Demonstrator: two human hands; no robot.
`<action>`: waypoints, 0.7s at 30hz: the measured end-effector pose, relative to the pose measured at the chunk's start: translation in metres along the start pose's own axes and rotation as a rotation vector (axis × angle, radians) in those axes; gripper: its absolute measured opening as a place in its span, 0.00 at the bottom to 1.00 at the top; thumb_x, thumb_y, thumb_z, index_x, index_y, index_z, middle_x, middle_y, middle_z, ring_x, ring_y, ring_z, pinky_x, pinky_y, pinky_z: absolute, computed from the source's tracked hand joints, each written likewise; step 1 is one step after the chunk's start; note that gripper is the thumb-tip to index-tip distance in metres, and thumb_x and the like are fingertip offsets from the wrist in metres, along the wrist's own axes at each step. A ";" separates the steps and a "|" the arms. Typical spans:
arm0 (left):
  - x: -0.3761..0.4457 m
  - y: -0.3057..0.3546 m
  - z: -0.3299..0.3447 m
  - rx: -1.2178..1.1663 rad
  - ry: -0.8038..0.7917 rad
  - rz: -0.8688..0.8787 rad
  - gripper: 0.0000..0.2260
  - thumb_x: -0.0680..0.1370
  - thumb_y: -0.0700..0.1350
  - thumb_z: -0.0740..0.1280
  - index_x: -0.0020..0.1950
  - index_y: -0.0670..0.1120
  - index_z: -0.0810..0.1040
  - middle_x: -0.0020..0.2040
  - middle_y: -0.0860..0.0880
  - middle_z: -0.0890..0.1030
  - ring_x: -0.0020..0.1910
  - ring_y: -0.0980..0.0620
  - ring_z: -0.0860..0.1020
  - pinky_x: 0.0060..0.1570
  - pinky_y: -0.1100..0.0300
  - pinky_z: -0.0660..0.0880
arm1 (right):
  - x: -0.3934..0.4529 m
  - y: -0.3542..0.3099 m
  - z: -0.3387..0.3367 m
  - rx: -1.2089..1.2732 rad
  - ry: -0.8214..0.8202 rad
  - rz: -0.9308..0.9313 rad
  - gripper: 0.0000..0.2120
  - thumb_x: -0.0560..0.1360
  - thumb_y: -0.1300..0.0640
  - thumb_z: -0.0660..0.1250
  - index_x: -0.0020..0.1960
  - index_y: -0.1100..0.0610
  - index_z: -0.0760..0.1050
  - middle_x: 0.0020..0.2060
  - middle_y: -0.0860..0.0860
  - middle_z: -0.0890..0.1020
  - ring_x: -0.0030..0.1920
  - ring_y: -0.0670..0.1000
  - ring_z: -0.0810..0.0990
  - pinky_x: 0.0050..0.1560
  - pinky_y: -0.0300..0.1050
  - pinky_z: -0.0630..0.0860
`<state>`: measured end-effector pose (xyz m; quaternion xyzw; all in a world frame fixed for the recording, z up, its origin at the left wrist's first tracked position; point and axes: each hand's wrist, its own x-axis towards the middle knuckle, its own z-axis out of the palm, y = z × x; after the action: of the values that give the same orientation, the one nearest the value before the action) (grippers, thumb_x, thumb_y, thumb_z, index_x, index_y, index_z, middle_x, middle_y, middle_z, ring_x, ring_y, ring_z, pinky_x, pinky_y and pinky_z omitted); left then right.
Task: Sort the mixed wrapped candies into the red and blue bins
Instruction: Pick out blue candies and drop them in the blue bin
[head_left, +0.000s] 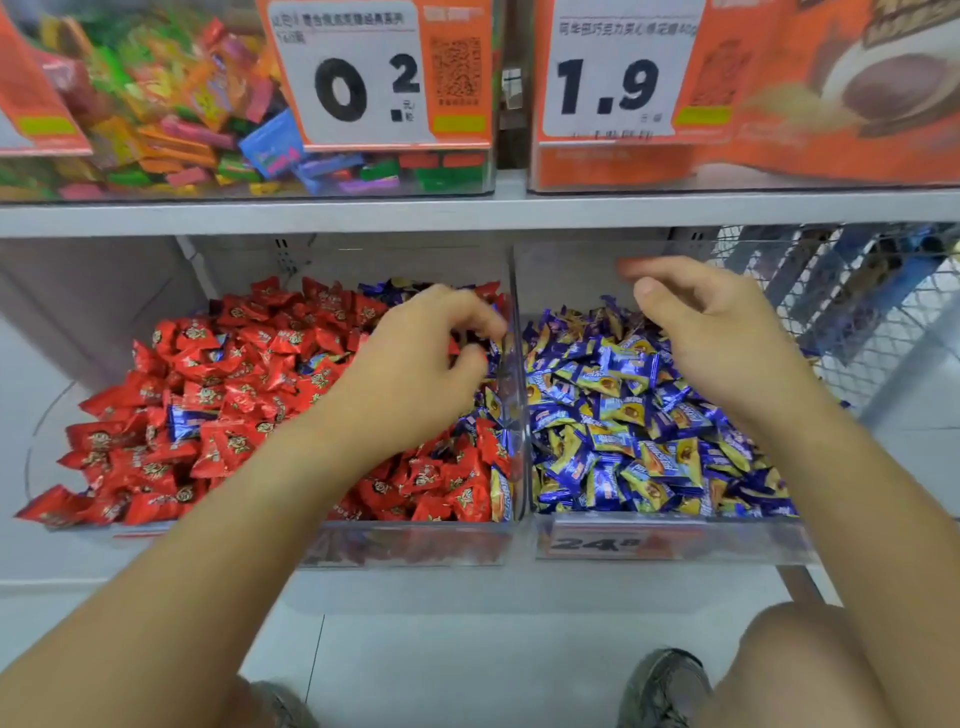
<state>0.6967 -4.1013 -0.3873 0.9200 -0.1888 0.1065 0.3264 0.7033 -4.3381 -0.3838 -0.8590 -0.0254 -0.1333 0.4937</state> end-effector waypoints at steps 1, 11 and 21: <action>-0.007 -0.007 -0.010 0.095 -0.089 -0.025 0.12 0.77 0.40 0.66 0.57 0.53 0.80 0.56 0.54 0.78 0.48 0.62 0.74 0.51 0.65 0.67 | -0.003 -0.006 0.004 -0.008 0.033 -0.047 0.09 0.81 0.55 0.64 0.57 0.47 0.81 0.46 0.37 0.82 0.44 0.31 0.78 0.46 0.25 0.72; -0.046 -0.060 -0.058 0.478 -0.248 -0.138 0.23 0.69 0.57 0.76 0.61 0.53 0.77 0.50 0.54 0.69 0.48 0.54 0.70 0.47 0.59 0.68 | -0.003 -0.084 0.114 -0.651 -0.705 -0.415 0.26 0.75 0.52 0.72 0.70 0.47 0.68 0.56 0.50 0.76 0.55 0.51 0.76 0.57 0.52 0.76; -0.059 -0.075 -0.074 0.427 -0.265 -0.190 0.24 0.71 0.49 0.76 0.66 0.56 0.75 0.52 0.55 0.72 0.47 0.56 0.70 0.48 0.62 0.68 | 0.027 -0.071 0.156 -0.759 -0.923 -0.239 0.39 0.65 0.41 0.80 0.70 0.47 0.66 0.49 0.50 0.76 0.43 0.56 0.84 0.41 0.47 0.79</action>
<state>0.6693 -3.9837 -0.3920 0.9876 -0.1160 -0.0085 0.1057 0.7487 -4.1704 -0.3914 -0.9352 -0.2840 0.1986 0.0729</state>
